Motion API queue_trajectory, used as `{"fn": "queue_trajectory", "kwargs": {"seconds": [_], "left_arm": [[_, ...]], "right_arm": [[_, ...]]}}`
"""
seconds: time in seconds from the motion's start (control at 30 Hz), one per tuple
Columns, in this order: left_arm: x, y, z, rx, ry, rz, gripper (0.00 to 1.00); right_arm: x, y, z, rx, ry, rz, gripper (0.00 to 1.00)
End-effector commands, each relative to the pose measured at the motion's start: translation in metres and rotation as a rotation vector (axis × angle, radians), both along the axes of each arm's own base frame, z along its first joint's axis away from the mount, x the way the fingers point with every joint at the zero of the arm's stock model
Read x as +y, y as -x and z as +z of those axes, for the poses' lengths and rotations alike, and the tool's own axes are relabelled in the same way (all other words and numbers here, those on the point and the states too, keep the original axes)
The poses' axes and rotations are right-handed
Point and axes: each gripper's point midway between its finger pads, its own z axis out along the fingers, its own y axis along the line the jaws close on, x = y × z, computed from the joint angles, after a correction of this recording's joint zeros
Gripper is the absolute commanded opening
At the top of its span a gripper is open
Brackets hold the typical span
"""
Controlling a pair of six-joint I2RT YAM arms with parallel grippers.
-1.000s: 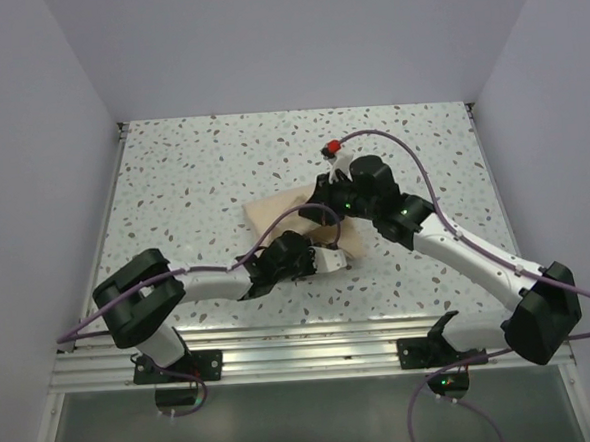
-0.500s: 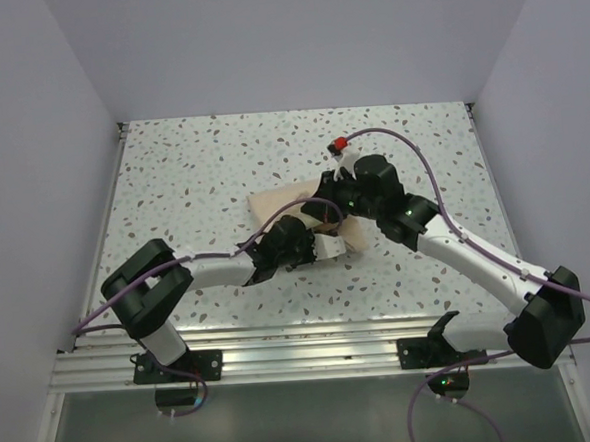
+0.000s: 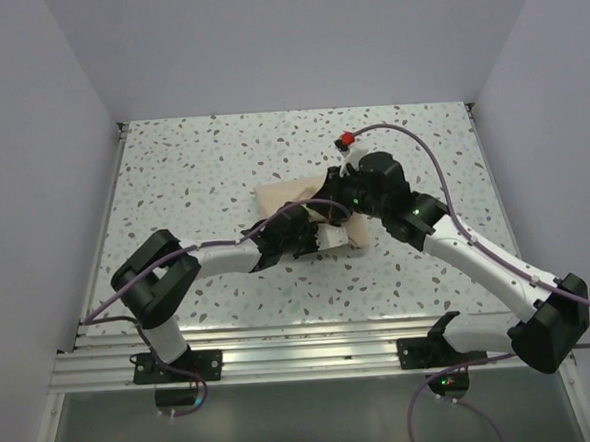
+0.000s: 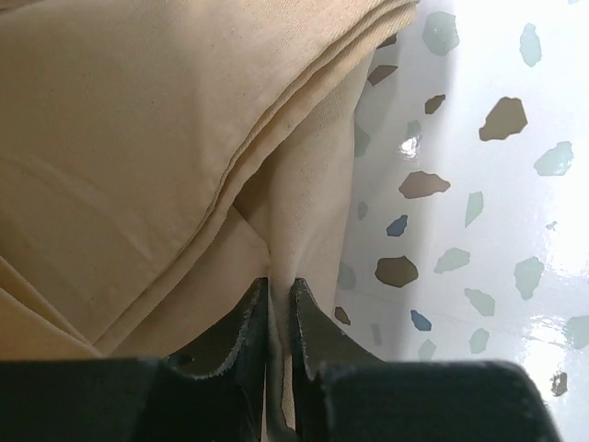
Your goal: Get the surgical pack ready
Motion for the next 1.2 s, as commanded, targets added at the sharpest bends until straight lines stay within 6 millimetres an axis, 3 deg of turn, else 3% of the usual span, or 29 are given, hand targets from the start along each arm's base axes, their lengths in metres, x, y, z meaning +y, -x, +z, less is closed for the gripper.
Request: {"fn": "queue_trajectory", "kwargs": {"seconds": [0.0, 0.13, 0.37, 0.47, 0.5, 0.57, 0.6, 0.9, 1.17], "left_arm": [[0.027, -0.028, -0.012, 0.037, -0.052, 0.124, 0.0], [0.023, -0.031, -0.01, 0.04, -0.05, 0.124, 0.0], [0.02, -0.034, 0.012, -0.015, -0.003, 0.118, 0.0], [0.018, -0.03, 0.012, -0.034, -0.026, 0.093, 0.0], [0.019, -0.03, 0.01, -0.035, -0.037, 0.093, 0.0], [0.018, -0.028, 0.009, -0.034, -0.04, 0.085, 0.0], [0.018, -0.028, 0.009, -0.036, -0.039, 0.082, 0.0], [0.014, -0.021, 0.009, -0.054, -0.048, 0.051, 0.0], [0.012, -0.028, 0.002, -0.021, -0.06, 0.073, 0.0]], "right_arm": [[0.005, 0.012, 0.055, -0.047, -0.085, 0.033, 0.0], [0.005, 0.007, 0.058, -0.048, -0.074, 0.018, 0.0], [0.005, -0.003, 0.038, -0.03, -0.043, -0.018, 0.0], [0.007, -0.014, 0.045, -0.046, -0.027, -0.039, 0.0], [0.009, -0.019, 0.062, -0.076, -0.04, -0.045, 0.0], [0.012, -0.025, 0.065, -0.081, -0.021, -0.046, 0.0], [0.013, -0.03, 0.077, -0.104, -0.03, -0.053, 0.0], [0.011, -0.061, 0.092, -0.175, 0.037, -0.125, 0.0], [0.012, -0.055, 0.122, -0.198, 0.003, -0.104, 0.0]]}}
